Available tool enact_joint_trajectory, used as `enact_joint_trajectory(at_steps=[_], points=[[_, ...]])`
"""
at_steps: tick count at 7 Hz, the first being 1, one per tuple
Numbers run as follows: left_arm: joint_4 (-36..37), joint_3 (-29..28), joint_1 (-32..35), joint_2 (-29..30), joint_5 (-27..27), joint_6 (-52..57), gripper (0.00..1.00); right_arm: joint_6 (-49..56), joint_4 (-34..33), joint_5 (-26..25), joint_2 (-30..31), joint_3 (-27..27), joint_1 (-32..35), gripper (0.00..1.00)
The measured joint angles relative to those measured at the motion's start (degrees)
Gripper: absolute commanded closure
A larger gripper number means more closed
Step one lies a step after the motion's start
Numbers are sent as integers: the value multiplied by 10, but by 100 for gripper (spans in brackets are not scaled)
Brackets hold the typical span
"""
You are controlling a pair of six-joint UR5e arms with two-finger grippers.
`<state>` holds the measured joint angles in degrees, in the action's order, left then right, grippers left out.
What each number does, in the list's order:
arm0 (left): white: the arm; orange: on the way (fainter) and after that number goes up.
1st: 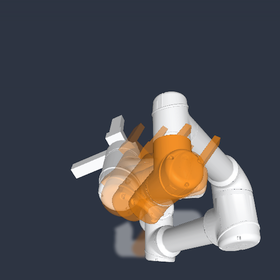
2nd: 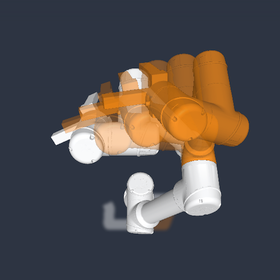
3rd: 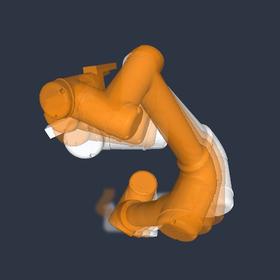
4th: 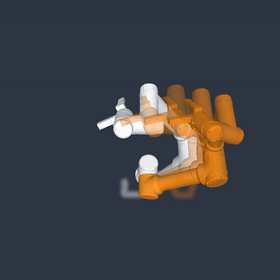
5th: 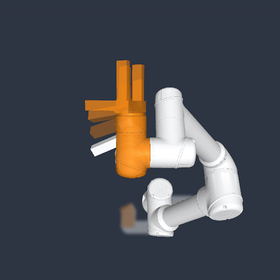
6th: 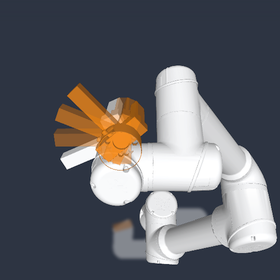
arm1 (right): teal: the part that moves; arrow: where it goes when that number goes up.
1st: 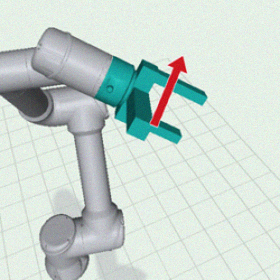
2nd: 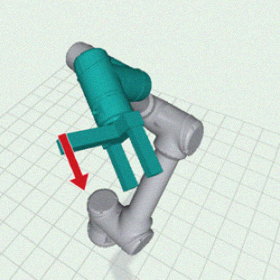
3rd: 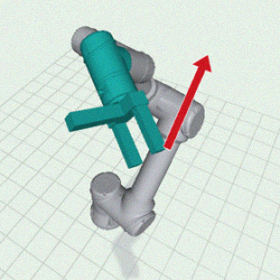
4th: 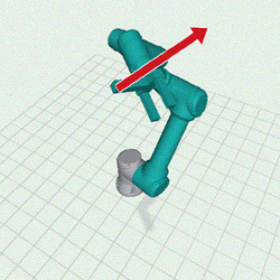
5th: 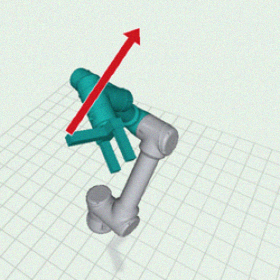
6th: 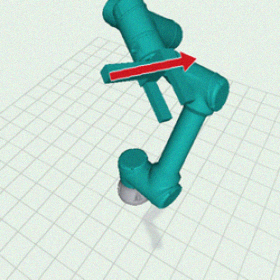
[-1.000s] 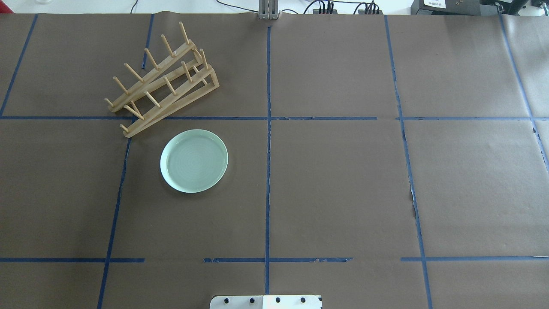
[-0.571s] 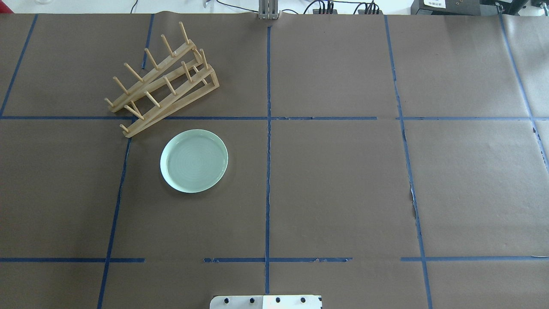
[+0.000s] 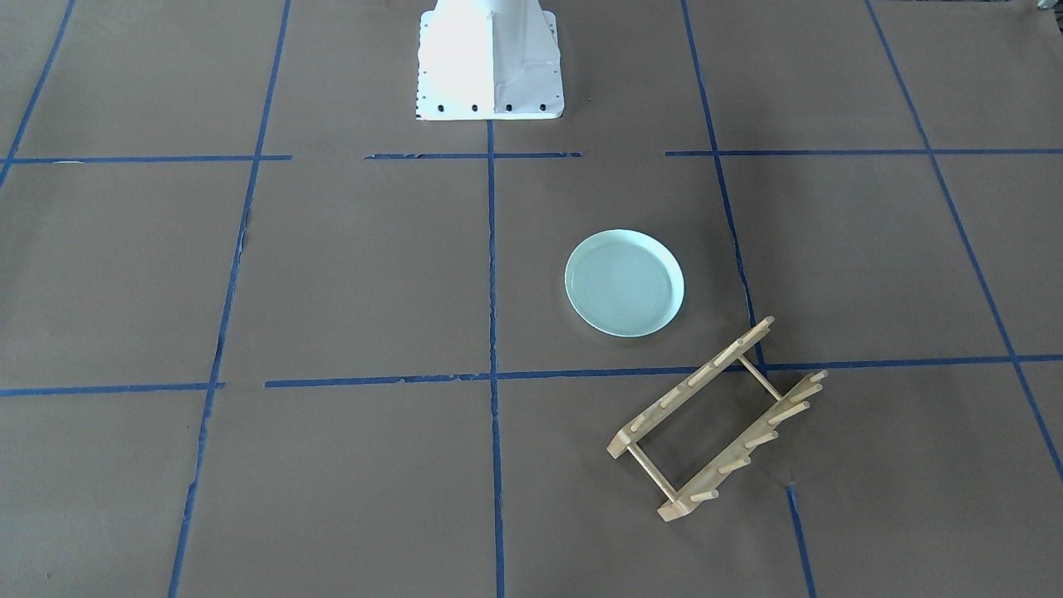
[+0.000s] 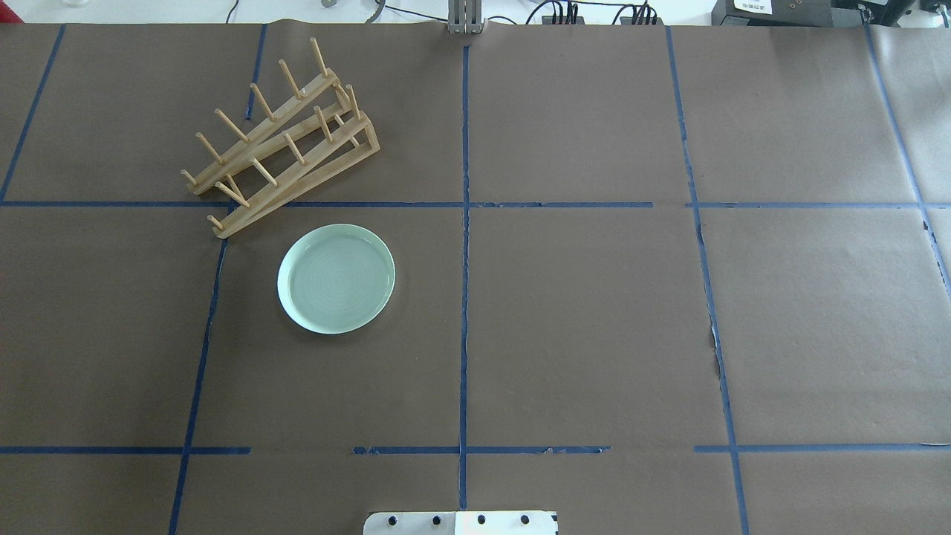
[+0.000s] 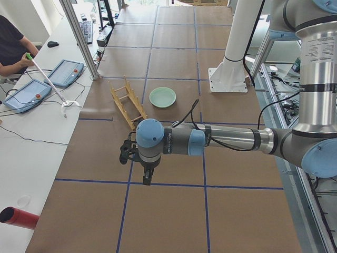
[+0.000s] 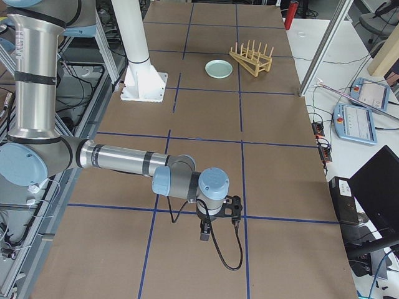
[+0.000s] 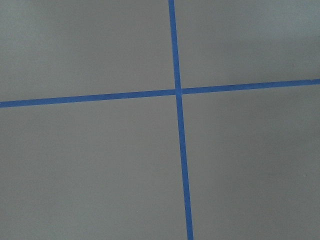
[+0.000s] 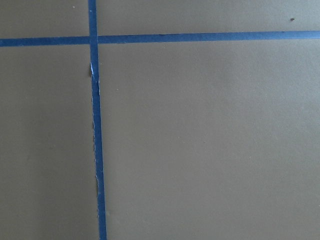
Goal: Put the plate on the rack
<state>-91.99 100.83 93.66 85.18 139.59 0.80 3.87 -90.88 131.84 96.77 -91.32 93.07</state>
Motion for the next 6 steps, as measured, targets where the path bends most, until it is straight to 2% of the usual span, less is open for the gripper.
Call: enact_joint_trajectory(at_steps=[1,3,4,6], points=[[-32,22,-26,1,7,-78,0,0,0,0,0,0,0,0],[-74,83,-137,12,-9,-261,0,0,0,0,0,0,0,0],[-78,111,-205,41,-37,-345,0,0,0,0,0,-1,0,0],[-67,117,-343,135,-88,-523,0,0,0,0,0,-1,0,0]])
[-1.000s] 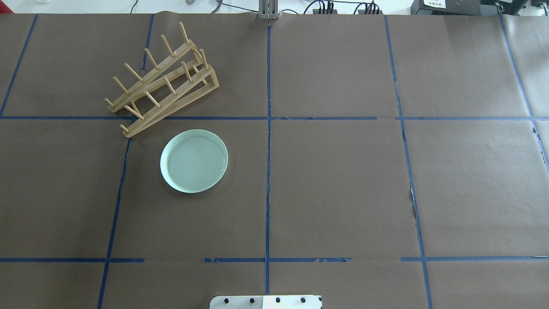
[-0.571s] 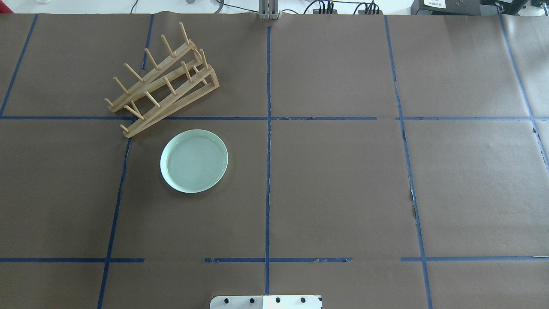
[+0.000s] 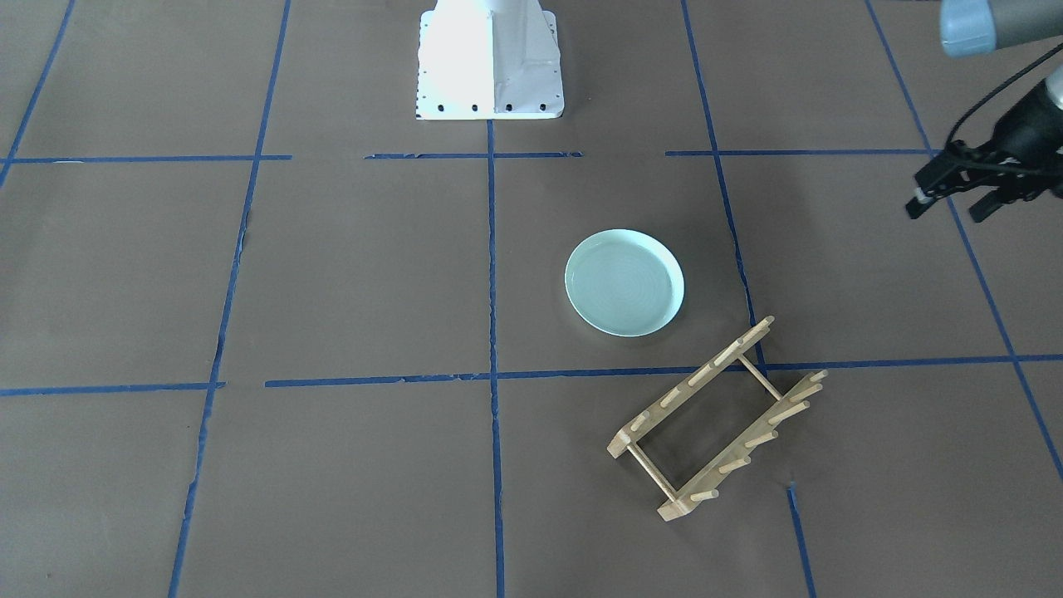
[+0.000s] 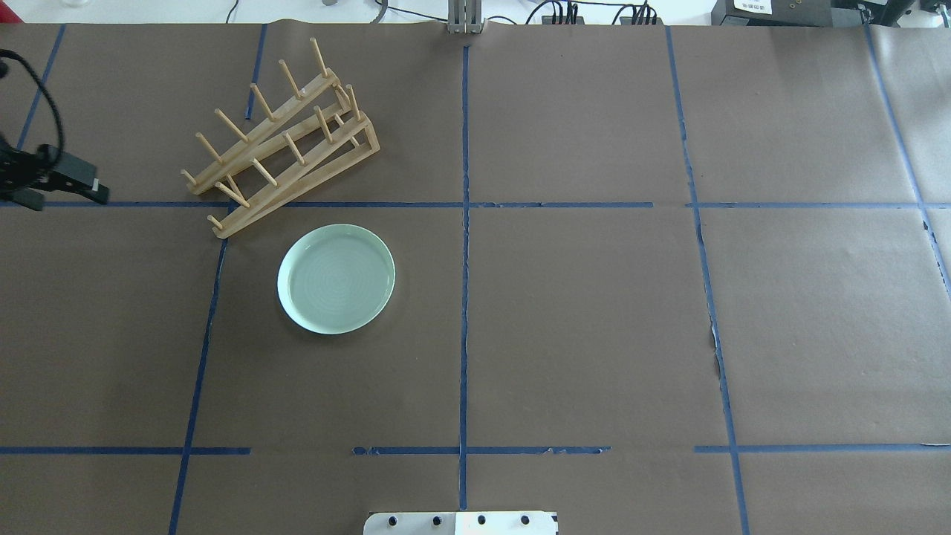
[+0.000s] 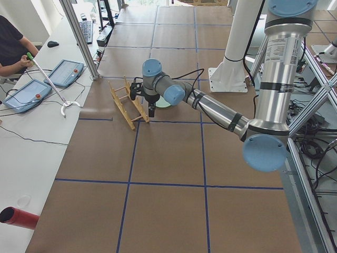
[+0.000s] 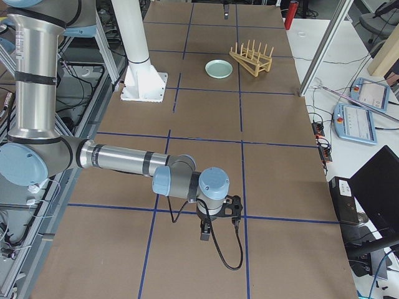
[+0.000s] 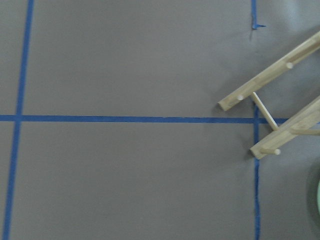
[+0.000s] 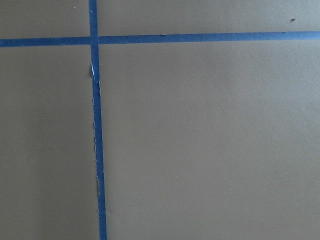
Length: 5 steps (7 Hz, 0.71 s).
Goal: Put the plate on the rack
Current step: 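Move the left gripper down over the pale green plate's edge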
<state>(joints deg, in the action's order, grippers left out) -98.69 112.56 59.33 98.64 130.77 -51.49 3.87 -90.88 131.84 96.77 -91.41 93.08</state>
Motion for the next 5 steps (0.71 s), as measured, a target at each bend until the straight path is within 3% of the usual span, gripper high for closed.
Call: enact_joint_trajectory(at_steps=[3,5], points=[[120,-103,-165,194,-63,-180,0,0,0,0,0,0,0,0],[111,-164,-215,257,-89,-195,3,0,0,0,0,0,0,0]])
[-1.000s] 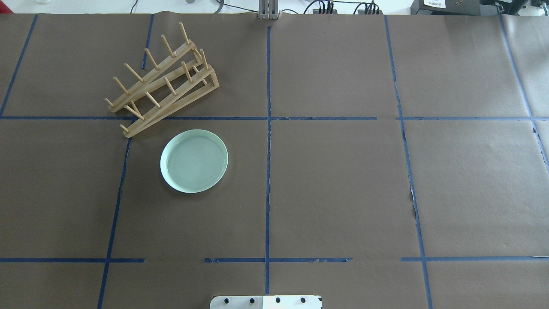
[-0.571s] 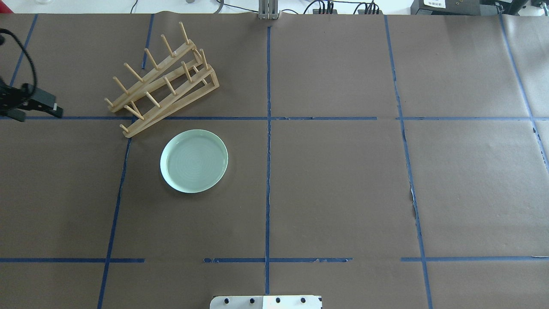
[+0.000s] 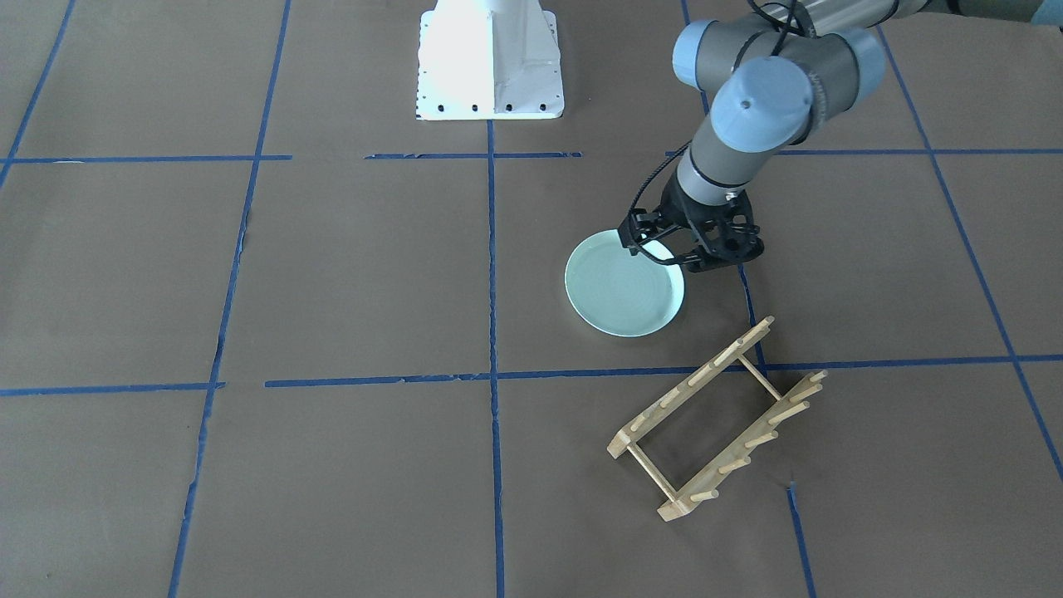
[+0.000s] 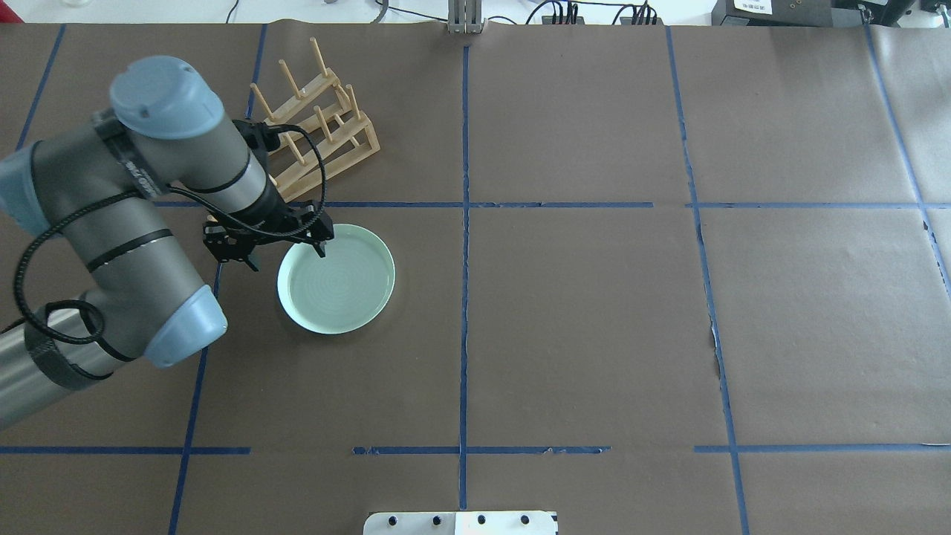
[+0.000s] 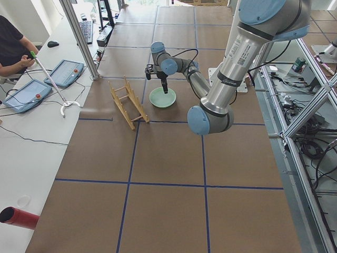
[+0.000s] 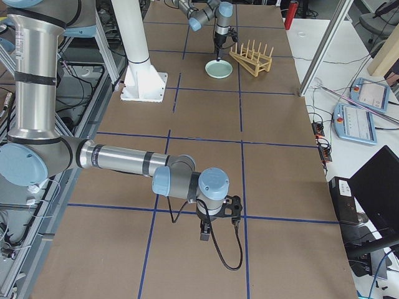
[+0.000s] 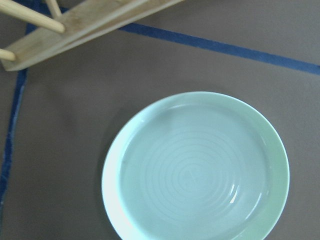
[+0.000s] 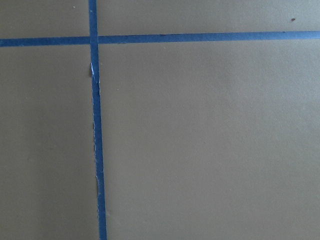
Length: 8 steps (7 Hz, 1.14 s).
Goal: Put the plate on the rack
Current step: 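Move the left gripper down over the pale green plate's edge, then close the left gripper on the plate rim farthest from the robot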
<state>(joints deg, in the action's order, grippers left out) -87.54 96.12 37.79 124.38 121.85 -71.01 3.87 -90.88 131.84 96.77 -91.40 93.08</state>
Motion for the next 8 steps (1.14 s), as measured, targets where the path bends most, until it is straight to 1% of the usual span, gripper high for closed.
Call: enact_joint_trajectory(at_steps=[1,2,4,5,6,7,8], points=[[-7,-57,-10,41,-3,-1,9,0,0,0,0,0,0,0],[-10,-99,-14,72,-5,-1,12,0,0,0,0,0,0,0],[-15,-136,-17,98,-16,4,18,0,0,0,0,0,0,0],[-25,-151,-20,105,-25,5,24,0,0,0,0,0,0,0],[-40,-163,-23,108,-33,6,26,0,0,0,0,0,0,0],[-48,-168,-28,108,-43,6,36,0,0,0,0,0,0,0],[-52,-171,-32,106,-51,6,49,0,0,0,0,0,0,0]])
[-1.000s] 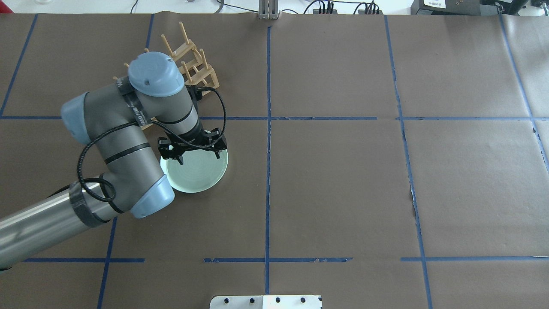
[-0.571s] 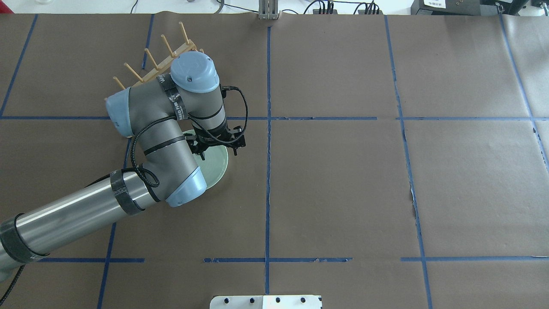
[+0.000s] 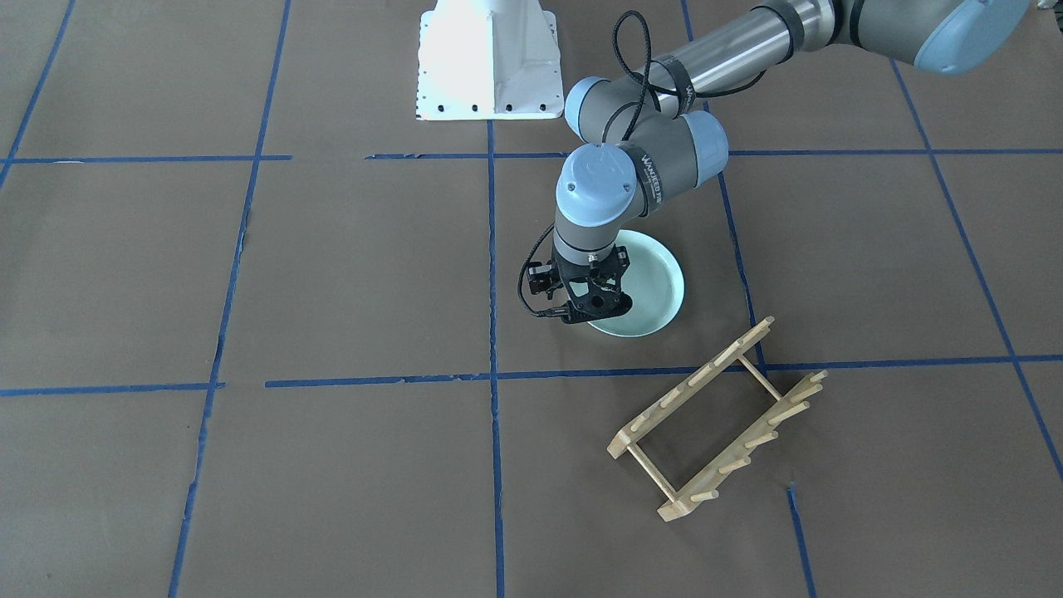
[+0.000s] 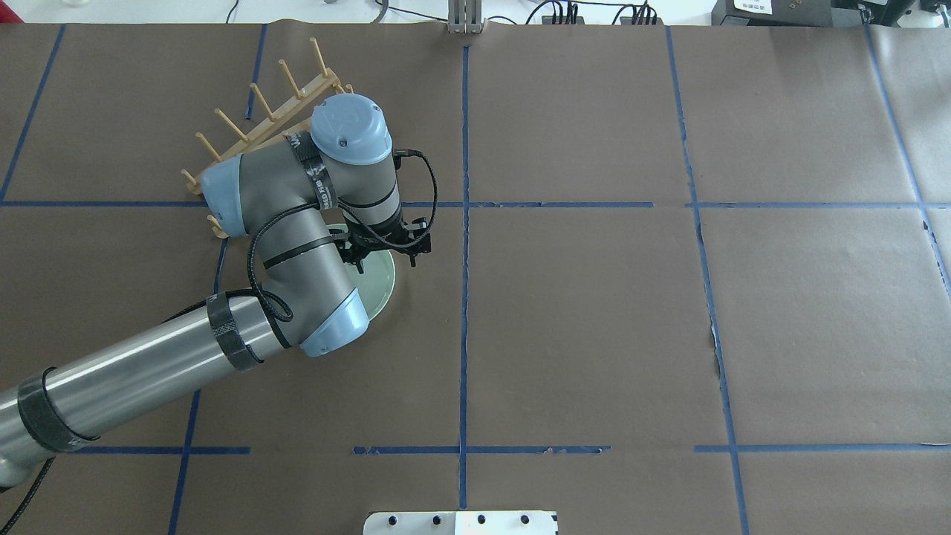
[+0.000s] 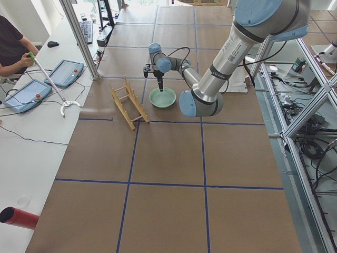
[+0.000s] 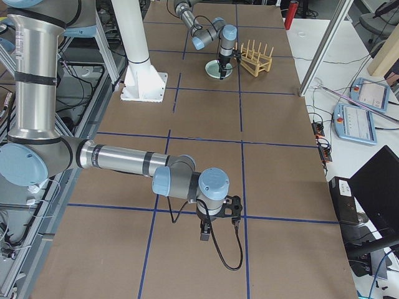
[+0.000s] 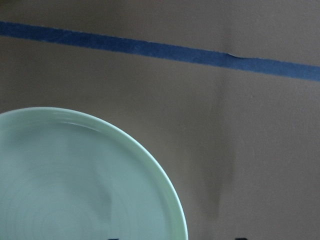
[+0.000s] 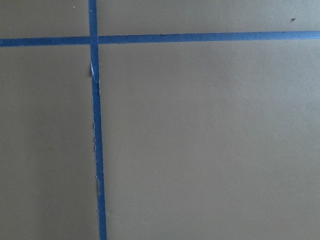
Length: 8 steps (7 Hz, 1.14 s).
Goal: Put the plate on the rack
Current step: 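Close the left gripper on the plate rim farthest from the robot, then lift the plate with the left gripper and tilt it upright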
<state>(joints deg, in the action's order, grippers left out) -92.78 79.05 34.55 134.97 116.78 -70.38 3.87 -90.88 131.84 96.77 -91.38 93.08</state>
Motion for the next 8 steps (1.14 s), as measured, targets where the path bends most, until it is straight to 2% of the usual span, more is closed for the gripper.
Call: enact_joint_trajectory(at_steps=[1,2,3,6,8], points=[[-1,-1,-2,-2,-4,0,69,0,0,0,0,0,0,0],[-1,-1,-2,-3,-5,1,95,0,0,0,0,0,0,0],[-1,0,-2,-4,-5,1,100,0,0,0,0,0,0,0],[-3,3,-3,-4,-4,-1,100,0,0,0,0,0,0,0],[14,47,23,-2,0,-6,100,0,0,0,0,0,0,0]])
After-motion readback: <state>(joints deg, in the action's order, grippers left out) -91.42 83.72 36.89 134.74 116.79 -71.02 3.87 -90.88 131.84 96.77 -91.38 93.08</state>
